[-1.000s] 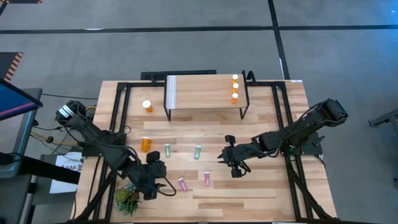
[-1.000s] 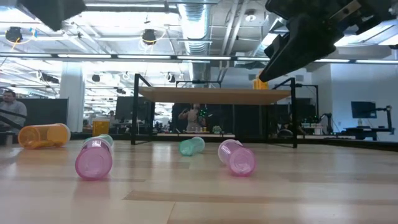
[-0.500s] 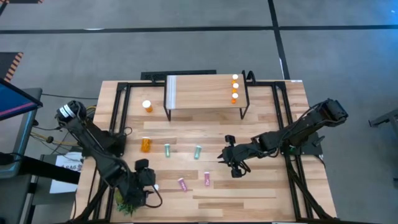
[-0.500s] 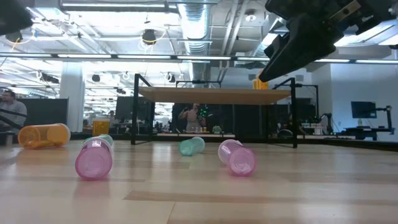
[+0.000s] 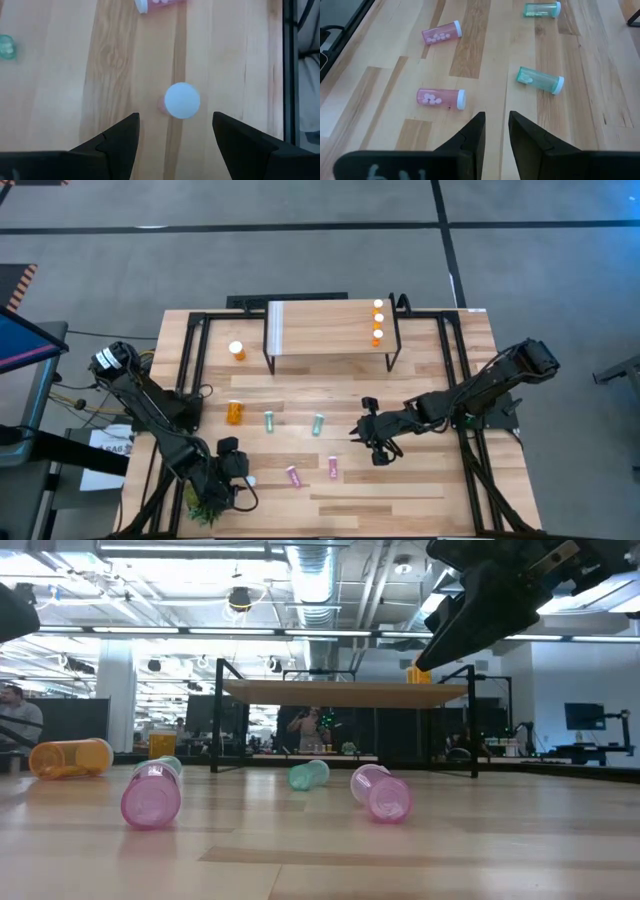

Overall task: Pick and place medicine bottles onto shelf by color
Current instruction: Put the left pink pill bottle on the shelf

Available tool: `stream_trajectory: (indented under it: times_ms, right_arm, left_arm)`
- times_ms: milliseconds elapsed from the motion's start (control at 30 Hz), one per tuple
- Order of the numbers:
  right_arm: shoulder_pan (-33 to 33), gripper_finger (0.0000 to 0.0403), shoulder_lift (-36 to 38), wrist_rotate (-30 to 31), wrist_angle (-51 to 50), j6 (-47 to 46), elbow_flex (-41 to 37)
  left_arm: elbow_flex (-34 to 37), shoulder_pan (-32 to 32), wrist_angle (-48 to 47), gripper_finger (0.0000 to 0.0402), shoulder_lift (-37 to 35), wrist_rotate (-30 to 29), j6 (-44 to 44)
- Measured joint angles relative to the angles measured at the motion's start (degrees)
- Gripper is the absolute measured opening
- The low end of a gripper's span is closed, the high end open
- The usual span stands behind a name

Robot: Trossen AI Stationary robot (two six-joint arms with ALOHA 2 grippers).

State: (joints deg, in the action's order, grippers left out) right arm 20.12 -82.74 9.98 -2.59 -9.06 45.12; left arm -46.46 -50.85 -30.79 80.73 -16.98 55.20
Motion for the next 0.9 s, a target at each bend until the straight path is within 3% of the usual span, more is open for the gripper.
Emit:
stream_trajectory:
  times_ms: [200,900]
  right_arm:
    - [0.00,0.0107,0.00,0.00,0.02,-0.02,0.00]
    - [0.00,0.0107,0.00,0.48,0.04,0.00,0.00]
  left_arm:
    - [0.00,0.23,2.32,0.0238,0.00,-2.78,-3.64]
    - [-0.02,0.76,5.72,0.0238,5.60,-1.53,-5.48]
